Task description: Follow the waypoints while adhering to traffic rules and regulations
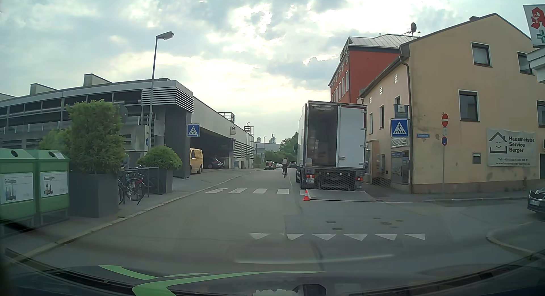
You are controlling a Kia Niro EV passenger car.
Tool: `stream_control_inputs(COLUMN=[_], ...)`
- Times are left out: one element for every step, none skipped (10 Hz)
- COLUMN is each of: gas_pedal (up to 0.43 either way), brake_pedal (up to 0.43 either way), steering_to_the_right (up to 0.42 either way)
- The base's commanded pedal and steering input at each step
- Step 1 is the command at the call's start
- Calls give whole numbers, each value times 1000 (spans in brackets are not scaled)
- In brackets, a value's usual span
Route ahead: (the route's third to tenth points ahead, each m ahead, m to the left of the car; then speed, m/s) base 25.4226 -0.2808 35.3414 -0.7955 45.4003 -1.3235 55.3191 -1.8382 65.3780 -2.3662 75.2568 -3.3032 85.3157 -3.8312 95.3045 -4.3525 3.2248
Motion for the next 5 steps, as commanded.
stream_control_inputs(gas_pedal=[0,0,0,0,0], brake_pedal=[195,195,189,177,177], steering_to_the_right=[-24,-29,-34,-38,-43])
